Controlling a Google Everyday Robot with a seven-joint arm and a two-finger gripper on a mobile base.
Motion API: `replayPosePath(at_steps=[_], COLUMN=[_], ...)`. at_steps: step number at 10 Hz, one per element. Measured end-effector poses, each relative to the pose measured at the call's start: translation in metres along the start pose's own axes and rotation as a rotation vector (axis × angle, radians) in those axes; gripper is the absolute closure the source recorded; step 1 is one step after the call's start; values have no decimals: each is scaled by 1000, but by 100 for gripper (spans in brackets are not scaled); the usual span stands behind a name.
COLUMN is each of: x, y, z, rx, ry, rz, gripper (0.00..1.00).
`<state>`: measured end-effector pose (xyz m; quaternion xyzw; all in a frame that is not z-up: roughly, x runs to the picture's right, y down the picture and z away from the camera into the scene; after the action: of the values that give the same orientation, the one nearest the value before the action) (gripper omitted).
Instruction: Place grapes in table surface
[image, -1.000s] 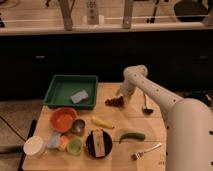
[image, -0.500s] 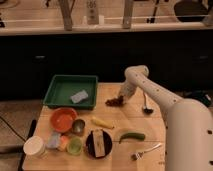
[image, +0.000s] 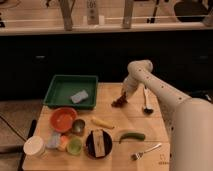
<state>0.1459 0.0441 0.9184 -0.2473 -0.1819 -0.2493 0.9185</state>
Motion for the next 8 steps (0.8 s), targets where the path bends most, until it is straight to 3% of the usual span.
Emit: replayPosePath(at_steps=[1,2,5,8], x=[2,1,-3,-8], y=[0,-2,3,14], z=[-11,-26,-35,-54], rx=[1,4,-1,1], ry=[7,15,17,28], rz=[-12,-27,-51,-77], gripper=[97,88,68,64])
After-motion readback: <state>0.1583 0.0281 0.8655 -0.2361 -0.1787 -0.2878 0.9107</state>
